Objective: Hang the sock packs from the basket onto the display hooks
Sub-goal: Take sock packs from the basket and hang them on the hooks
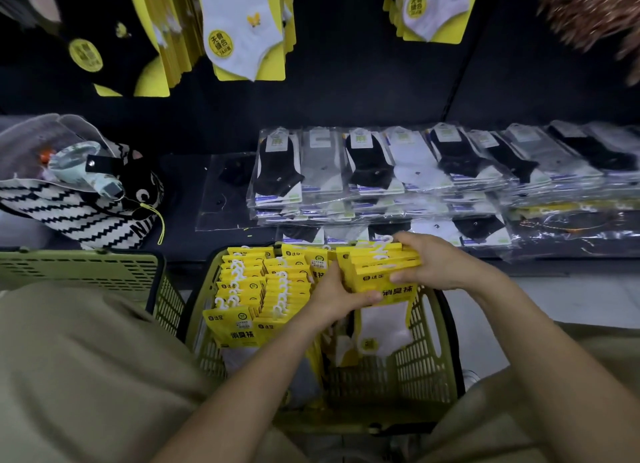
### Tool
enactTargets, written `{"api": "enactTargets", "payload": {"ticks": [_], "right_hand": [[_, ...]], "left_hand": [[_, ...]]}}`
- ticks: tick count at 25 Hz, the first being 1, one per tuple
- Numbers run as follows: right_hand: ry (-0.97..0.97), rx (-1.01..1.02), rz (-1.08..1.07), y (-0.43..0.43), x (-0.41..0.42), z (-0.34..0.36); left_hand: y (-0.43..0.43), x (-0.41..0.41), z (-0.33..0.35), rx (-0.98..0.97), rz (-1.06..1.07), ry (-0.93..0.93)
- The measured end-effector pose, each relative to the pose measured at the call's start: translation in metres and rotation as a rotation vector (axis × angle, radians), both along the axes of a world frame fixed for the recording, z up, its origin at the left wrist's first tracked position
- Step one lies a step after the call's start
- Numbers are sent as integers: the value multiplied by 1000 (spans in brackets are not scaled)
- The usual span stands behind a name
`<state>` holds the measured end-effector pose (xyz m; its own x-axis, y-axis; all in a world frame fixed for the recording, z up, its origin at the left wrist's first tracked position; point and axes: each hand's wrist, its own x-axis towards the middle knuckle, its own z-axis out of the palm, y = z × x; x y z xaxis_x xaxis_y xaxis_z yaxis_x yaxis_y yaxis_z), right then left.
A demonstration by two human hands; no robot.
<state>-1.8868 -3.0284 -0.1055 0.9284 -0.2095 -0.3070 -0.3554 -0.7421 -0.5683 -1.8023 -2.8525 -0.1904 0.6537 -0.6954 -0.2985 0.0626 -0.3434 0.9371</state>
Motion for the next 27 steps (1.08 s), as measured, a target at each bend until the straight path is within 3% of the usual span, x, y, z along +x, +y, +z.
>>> {"api": "enactTargets", "payload": {"ticks": [3, 6, 8, 10, 18, 27], "right_hand": [[-132, 266, -69, 9, 6, 27], [-433, 477, -303, 23, 18, 41], [-575, 520, -522, 35, 32, 45], [-621, 496, -611, 45, 49, 53], [-902, 454, -491, 64, 119, 149], [-1057, 501, -378, 61, 175, 256]], "left_hand": [[4, 8, 22, -234, 132, 53], [7, 21, 54, -359, 217, 96], [8, 31, 75, -401, 279, 100], [10, 42, 95, -423, 327, 55], [20, 101, 199, -557, 335, -190], [33, 163, 310, -702, 310, -302]]}}
